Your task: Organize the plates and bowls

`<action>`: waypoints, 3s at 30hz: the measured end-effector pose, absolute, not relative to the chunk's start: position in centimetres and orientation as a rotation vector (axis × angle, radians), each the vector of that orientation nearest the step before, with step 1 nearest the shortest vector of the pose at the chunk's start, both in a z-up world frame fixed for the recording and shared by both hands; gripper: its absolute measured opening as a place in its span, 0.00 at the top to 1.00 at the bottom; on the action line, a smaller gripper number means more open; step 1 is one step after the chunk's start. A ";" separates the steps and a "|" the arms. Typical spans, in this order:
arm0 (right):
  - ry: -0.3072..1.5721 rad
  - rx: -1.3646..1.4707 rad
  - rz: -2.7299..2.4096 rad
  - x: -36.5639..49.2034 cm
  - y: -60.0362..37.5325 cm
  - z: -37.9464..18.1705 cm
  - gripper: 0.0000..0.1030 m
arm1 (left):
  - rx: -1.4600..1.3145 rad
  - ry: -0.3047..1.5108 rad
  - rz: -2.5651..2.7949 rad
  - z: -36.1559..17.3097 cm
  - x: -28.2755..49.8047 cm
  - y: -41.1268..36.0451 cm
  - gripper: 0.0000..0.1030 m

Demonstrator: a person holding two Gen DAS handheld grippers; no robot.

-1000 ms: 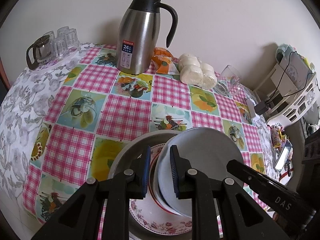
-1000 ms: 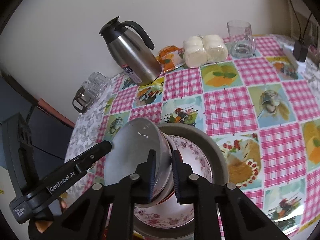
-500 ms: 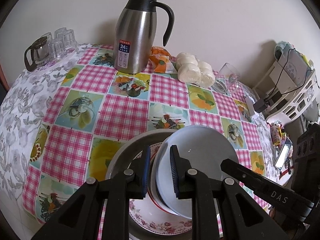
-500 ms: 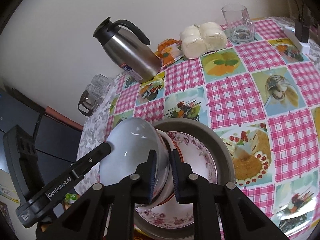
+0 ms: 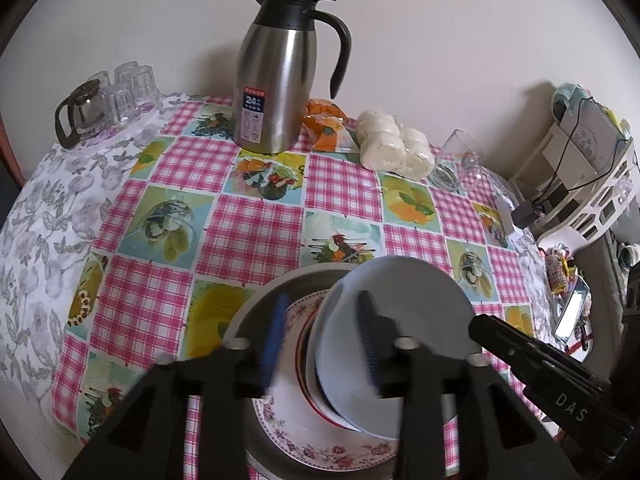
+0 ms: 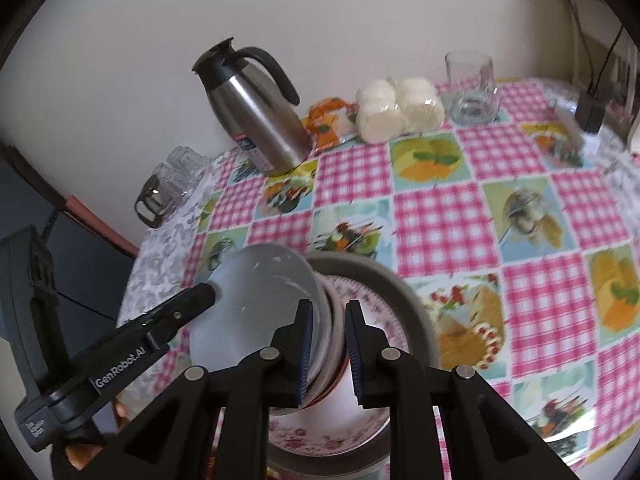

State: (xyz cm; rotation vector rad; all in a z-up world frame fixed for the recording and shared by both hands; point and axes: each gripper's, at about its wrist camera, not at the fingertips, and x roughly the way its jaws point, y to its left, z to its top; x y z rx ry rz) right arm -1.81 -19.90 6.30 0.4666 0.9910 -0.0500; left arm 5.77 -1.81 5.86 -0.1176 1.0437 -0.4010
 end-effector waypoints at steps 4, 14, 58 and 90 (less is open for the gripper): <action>1.001 0.434 -0.090 -1.7 -19.8 6.2 0.50 | -0.106 1.037 -0.356 6.0 5.9 -1.3 0.47; 1.011 0.377 -0.121 -1.5 -19.5 5.7 0.25 | -0.077 1.035 -0.293 5.9 6.2 -1.1 0.22; 0.955 0.309 -0.136 -3.5 -19.4 6.1 0.00 | -0.042 0.971 -0.163 6.6 5.6 0.2 0.04; 0.909 0.310 -0.138 -10.3 -17.2 4.4 0.00 | -0.010 0.935 -0.104 5.9 -1.3 2.1 0.04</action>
